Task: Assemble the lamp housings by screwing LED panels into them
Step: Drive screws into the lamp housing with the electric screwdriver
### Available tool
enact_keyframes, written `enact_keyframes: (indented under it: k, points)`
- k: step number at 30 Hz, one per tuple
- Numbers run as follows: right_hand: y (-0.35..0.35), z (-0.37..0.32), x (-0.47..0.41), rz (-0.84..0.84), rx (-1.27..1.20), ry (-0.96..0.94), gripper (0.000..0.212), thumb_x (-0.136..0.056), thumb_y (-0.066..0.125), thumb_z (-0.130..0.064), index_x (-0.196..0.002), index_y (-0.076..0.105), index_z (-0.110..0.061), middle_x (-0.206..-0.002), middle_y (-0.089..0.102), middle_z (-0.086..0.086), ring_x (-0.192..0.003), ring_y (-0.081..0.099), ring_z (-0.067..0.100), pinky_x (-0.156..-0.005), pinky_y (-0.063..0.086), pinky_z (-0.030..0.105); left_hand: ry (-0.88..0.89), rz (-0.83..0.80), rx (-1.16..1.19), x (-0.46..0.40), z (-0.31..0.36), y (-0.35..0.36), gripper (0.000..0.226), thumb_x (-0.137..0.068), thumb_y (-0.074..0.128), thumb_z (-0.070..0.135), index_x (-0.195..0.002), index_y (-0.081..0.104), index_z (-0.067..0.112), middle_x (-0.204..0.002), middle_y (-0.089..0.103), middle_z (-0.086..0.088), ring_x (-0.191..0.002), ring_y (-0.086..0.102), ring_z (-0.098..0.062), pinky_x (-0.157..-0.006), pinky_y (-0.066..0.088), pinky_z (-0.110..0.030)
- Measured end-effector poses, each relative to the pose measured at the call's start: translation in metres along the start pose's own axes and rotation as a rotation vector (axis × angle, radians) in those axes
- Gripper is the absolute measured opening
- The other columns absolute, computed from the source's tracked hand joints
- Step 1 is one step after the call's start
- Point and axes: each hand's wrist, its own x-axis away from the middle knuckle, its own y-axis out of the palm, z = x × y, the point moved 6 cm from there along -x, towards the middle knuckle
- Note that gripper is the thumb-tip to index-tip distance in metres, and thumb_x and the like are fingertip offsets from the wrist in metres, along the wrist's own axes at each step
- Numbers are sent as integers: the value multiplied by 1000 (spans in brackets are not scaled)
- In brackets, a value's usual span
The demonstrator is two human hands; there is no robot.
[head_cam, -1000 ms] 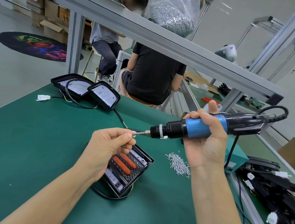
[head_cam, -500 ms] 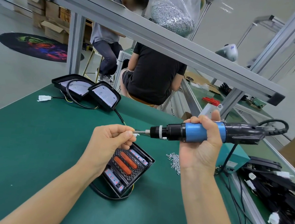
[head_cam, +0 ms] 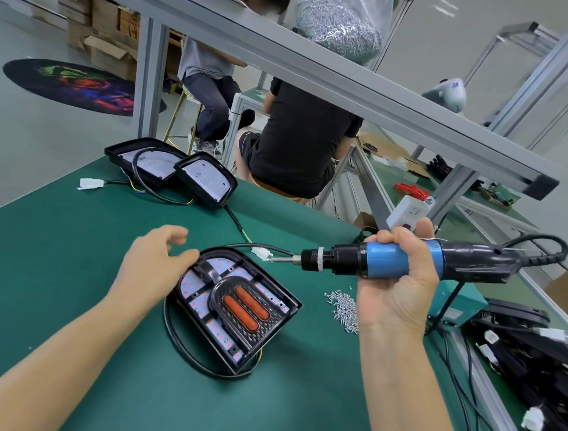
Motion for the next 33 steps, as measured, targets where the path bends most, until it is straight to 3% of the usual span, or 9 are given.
enact_keyframes:
  k: [3, 5, 11, 13, 16, 22, 27, 31, 33]
  points:
    - [1, 1, 0, -26, 50, -21, 32, -86, 53, 7, -102, 58, -20, -69, 58, -5, -59, 56, 11, -65, 52, 24, -99, -122, -400, -5, -17, 11, 38, -89, 54, 47, -114, 64, 20, -117, 62, -5, -118, 45, -29, -99, 36, -39]
    - [2, 3, 0, -33, 81, -29, 32, -86, 53, 7, -103, 58, -20, -69, 59, -6, -59, 56, 11, -66, 52, 24, -113, -151, -454, -6, -16, 17, 36, -91, 46, 51, -102, 69, 25, -109, 63, -5, -116, 43, -29, -95, 32, -39]
    - [3, 9, 1, -40, 159, -44, 35, -86, 53, 8, -107, 55, -19, -65, 58, -5, -59, 55, 11, -65, 51, 24, -256, -198, -223, -11, -9, 26, 34, -87, 54, 50, -72, 55, 21, -81, 49, 0, -103, 39, -26, -92, 34, -37]
    - [4, 12, 1, -50, 174, -42, 35, -86, 53, 9, -108, 54, -19, -64, 56, -5, -60, 54, 11, -65, 51, 23, -280, -234, -21, -11, -10, 33, 33, -87, 57, 45, -78, 50, 15, -81, 50, -7, -90, 44, -24, -82, 38, -32]
    - [5, 16, 1, -61, 175, -39, 36, -86, 52, 9, -109, 53, -19, -64, 55, -6, -60, 54, 11, -65, 51, 23, -246, -326, 156, -11, -8, 43, 30, -93, 54, 36, -75, 43, 13, -81, 41, -8, -75, 35, -20, -69, 25, -30]
    - [4, 12, 1, -69, 208, -56, 37, -85, 54, 9, -110, 53, -18, -64, 56, -6, -61, 54, 11, -66, 50, 24, -150, -285, 91, -10, -2, 44, 43, -89, 57, 37, -65, 26, 20, -72, 26, -8, -72, 26, -20, -68, 17, -32]
    - [-2, -1, 1, -72, 205, -86, 36, -85, 52, 9, -109, 53, -18, -68, 58, -8, -60, 54, 11, -67, 50, 24, -224, -395, -120, -6, -8, 47, 53, -71, 71, 61, -80, 56, 11, -81, 51, -2, -75, 48, -22, -61, 31, -30]
    - [-8, -12, 1, -62, 206, -103, 36, -83, 54, 8, -108, 54, -19, -68, 54, -4, -61, 53, 12, -67, 49, 24, -303, -477, -47, -4, -1, 51, 60, -51, 86, 45, -86, 58, 5, -91, 56, -7, -82, 50, -21, -61, 33, -28]
    - [-11, -16, 2, -58, 206, -109, 35, -83, 54, 7, -106, 56, -20, -67, 53, -4, -61, 53, 12, -67, 49, 24, -305, -507, 17, -2, 3, 53, 56, -40, 80, 41, -77, 62, 3, -88, 61, -11, -78, 51, -21, -64, 35, -28]
